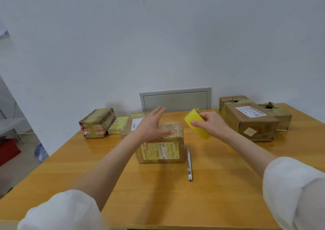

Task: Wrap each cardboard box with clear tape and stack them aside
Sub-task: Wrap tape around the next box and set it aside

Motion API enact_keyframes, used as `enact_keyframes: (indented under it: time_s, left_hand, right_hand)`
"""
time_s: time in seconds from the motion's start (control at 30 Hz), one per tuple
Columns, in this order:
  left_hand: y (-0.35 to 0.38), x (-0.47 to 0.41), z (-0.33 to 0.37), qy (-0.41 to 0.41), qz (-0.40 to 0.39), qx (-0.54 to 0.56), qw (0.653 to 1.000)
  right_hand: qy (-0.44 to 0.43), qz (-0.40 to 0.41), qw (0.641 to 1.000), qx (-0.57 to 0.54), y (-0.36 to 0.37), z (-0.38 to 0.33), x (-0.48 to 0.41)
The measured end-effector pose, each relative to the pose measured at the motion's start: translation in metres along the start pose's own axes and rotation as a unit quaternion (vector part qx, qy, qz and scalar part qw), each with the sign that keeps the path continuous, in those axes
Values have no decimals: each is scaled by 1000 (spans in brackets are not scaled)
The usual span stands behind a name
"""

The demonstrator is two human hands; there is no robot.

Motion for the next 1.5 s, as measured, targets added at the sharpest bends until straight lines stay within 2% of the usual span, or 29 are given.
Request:
enact_keyframes:
  time_s: [0.07,0.1,0.17,0.23,0.4,0.6,0.73,0.83,0.9,1.0,1.3,1.5]
  left_hand:
    - [-24,-4,15,1,89,185,979]
    - [-28,-8,22,0,98,243,965]
    - [-32,-13,34,9,91,222,971]
    - [-40,-14,31,0,131,204,970]
    - [-39,-11,13,-43,174,316,932]
    - [-35,-4,-5,-101,212,408,882]
    - [-30,-3,-9,-118,189,455,862]
    - [-31,-5,-5,-106,146,424,888]
    - [-39,-3,-9,-110,162,394,898]
    - [-47,2,-16,-124,207,385,891]
    - [-52,16,-36,-154,244,428,856]
    - [-49,28,-59,-171,236,425,857]
  right_hand:
    - [-38,-7,999,14,0,-22,3]
    - [-52,-13,998,23,1,-32,4]
    - [-75,-25,996,40,4,-48,6]
    - [-87,-29,994,52,7,-58,6]
    - [-93,-34,993,60,6,-67,4]
    - [-38,-108,992,-56,8,-68,6]
    - [-21,-138,983,-120,8,-63,8]
    - [-33,-130,987,-94,9,-68,9]
    - [-39,-131,987,-79,10,-72,11]
    - [-43,-126,988,-77,10,-75,9]
    - [-19,-130,986,-102,-6,-66,1]
    - [-13,-131,991,1,-12,-46,-3]
Point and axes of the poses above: each hand's wrist, its own x-axis away from the middle knuckle, its own y-axis out of the palm, z = x × y, the point moved 10 cm from there along -x, towards the middle knuckle, and after that the axes turned 12 degrees about y, right-handed, at the moved point
